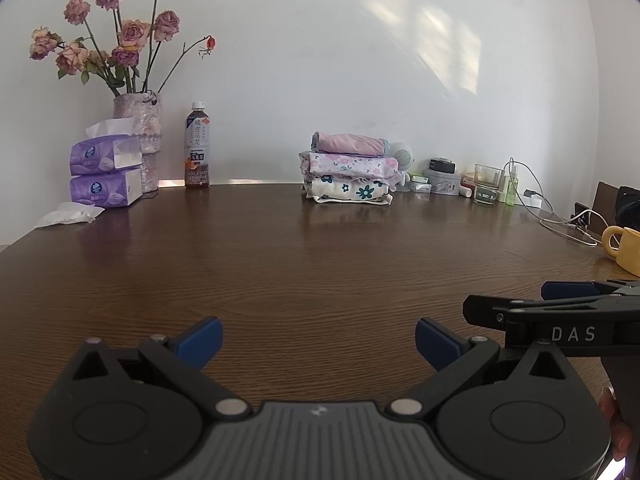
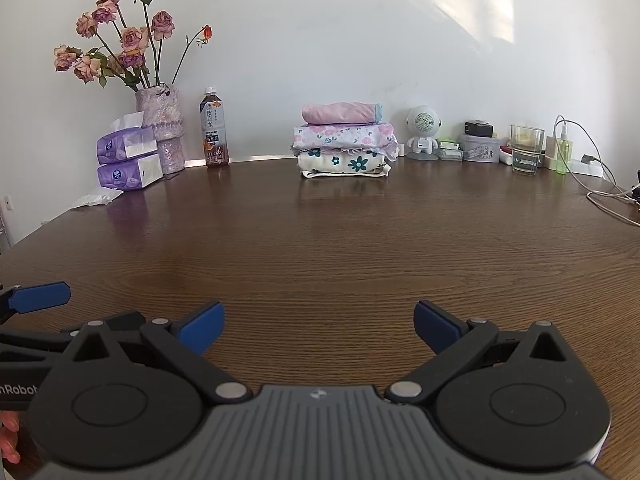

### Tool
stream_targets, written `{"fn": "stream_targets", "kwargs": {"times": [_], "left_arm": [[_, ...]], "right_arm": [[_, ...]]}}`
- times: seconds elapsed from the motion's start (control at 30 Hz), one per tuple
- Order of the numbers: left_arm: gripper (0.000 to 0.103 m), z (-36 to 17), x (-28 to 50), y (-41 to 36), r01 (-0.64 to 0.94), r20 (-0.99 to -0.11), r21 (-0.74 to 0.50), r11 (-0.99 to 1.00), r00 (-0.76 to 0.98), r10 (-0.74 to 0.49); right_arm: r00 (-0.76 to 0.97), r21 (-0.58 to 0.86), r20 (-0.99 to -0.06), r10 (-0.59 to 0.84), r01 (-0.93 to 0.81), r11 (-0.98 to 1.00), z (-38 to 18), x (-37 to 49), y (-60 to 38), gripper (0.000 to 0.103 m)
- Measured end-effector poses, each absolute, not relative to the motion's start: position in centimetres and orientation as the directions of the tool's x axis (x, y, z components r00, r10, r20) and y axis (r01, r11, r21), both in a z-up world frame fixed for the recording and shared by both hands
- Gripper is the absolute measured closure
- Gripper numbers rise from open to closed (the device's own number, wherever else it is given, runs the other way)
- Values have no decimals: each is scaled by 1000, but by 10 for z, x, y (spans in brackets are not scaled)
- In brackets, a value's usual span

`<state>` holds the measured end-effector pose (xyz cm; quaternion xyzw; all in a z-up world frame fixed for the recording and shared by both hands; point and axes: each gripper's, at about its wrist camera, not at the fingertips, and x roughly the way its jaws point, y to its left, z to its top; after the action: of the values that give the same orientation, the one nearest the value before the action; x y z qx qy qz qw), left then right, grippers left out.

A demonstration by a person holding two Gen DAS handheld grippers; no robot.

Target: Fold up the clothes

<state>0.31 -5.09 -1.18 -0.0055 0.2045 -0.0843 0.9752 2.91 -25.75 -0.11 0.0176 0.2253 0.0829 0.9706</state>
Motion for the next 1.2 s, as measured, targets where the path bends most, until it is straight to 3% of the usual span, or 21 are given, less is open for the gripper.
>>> {"fn": "stream_targets", "kwargs": {"times": [1.2], "left_arm": [[0, -11, 3, -51, 164, -394, -45, 985, 904, -168]], "right_arm": [[885, 70, -434, 169, -154, 986, -1, 28, -256, 0]]}}
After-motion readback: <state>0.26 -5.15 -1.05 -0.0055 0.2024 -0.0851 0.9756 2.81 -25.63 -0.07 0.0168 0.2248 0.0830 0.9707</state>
